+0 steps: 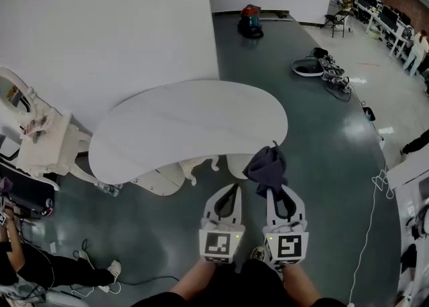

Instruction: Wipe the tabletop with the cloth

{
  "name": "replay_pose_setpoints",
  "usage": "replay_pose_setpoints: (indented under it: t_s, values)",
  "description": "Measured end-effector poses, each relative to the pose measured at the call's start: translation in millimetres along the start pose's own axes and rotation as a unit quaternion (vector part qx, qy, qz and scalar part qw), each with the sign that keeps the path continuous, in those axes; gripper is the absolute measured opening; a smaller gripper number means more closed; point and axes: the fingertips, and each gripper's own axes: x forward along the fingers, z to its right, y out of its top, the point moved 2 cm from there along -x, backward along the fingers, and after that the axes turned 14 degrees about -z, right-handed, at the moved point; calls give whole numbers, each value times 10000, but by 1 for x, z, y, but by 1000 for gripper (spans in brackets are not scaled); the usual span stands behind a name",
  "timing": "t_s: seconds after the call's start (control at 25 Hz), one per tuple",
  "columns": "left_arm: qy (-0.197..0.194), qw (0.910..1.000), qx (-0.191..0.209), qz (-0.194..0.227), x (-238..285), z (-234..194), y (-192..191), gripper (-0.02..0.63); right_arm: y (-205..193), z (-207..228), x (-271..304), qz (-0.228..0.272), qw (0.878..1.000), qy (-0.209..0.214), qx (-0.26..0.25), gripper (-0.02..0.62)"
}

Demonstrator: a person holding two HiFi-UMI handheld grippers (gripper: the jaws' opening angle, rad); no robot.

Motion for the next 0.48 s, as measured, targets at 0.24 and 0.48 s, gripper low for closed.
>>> replay_pose_setpoints:
  t_s: [0.24, 0.48]
  values:
    - [-187, 9996, 70, -208, 15, -22, -1, 6, 0, -7, 23, -413, 9988, -157, 186, 52]
    - [-194, 9964, 197, -807, 16, -88, -4, 6, 17, -39, 62, -840, 9965, 4, 6, 52]
